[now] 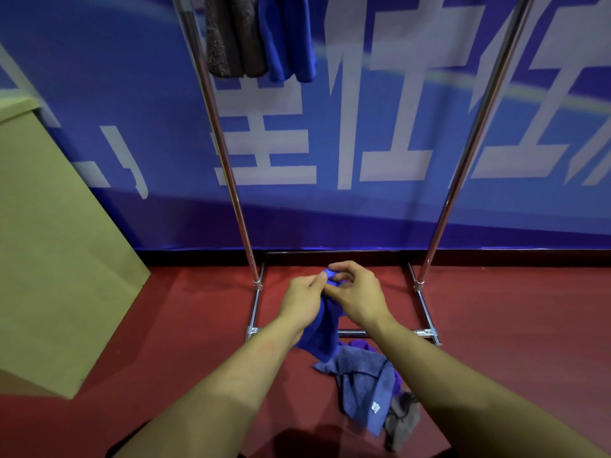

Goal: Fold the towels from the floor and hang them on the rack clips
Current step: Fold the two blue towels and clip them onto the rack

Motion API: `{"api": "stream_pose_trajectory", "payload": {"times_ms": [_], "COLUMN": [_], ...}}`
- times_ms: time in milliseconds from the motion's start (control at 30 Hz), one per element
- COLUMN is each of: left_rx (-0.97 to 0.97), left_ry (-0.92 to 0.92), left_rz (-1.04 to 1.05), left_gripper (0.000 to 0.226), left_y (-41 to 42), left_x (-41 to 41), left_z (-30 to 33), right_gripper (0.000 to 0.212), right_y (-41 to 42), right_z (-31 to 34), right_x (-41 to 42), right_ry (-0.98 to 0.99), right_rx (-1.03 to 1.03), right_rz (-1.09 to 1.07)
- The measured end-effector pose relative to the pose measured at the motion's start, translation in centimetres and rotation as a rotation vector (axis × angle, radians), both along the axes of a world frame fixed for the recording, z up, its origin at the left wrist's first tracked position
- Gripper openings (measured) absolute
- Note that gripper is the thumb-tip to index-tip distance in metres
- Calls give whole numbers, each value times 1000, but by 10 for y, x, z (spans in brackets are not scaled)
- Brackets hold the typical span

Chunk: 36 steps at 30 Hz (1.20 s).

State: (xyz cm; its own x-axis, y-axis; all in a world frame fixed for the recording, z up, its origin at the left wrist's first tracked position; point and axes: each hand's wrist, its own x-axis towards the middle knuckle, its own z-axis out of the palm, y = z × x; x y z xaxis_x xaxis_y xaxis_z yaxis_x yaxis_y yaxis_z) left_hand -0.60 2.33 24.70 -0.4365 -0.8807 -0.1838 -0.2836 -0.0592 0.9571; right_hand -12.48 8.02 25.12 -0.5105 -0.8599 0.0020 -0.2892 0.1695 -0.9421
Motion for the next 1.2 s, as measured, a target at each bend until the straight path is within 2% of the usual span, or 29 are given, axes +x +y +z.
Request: {"api": "stream_pose_trajectory", "payload": {"times_ms": [200, 267, 300, 400, 500, 567, 633, 667, 700, 767, 900, 933, 1000, 1033, 1133, 1167, 1200], "left_rx": [-50, -44, -54, -161, -287, -281, -263, -263, -265, -266, -262, -260, -249, -241, -228, -220, -208], "left_ry": [-83, -74, -83, -131, -158, -111, -56, -39, -29, -13, 7, 9, 12, 11, -11, -14, -11], "left_rz": [38, 109, 153, 228, 261, 308, 342, 343, 340, 343, 368, 373, 383, 390, 422, 433, 441], "left_gripper": [56, 66, 63, 44, 43, 40, 38, 37, 38, 38, 39, 40, 42, 42, 45, 45, 46], "left_y": [1, -8, -13, -21, -35, -41, -44, -46, -46, -47, -50, -52, -56, -58, -64, -65, -66], "left_x": [0, 2, 4, 18, 34, 39, 42, 44, 45, 47, 52, 54, 58, 61, 68, 70, 72], "left_z": [2, 0, 2, 15, 14, 14, 16, 18, 20, 23, 28, 27, 25, 23, 17, 15, 14], "right_gripper": [26, 27, 28, 33, 30, 25, 8, 15, 26, 35, 19, 16, 31, 34, 33, 29, 23], "right_y": [2, 2, 2, 1, -2, -5, -8, -10, -10, -6, 4, 2, 7, 11, 10, 11, 11], "right_z": [4, 4, 3, -11, -18, -21, -27, -32, -35, -34, -21, -17, 0, 3, -1, -2, -4], "right_x": [-4, -11, -15, -36, -48, -52, -58, -61, -63, -65, -65, -66, -63, -65, -77, -77, -79], "right_ry": [98, 106, 95, 38, -66, -220, -313, -327, -317, -248, -71, -84, 68, 113, 56, 2, -208], "right_rx": [-11, -4, 14, 61, 26, 43, 58, 73, 118, 257, 598, 656, 823, 825, 658, 571, 469], "right_rz": [-129, -180, -207, -274, -345, -404, -396, -364, -310, -183, 50, 62, 121, 128, -29, -75, -178]}}
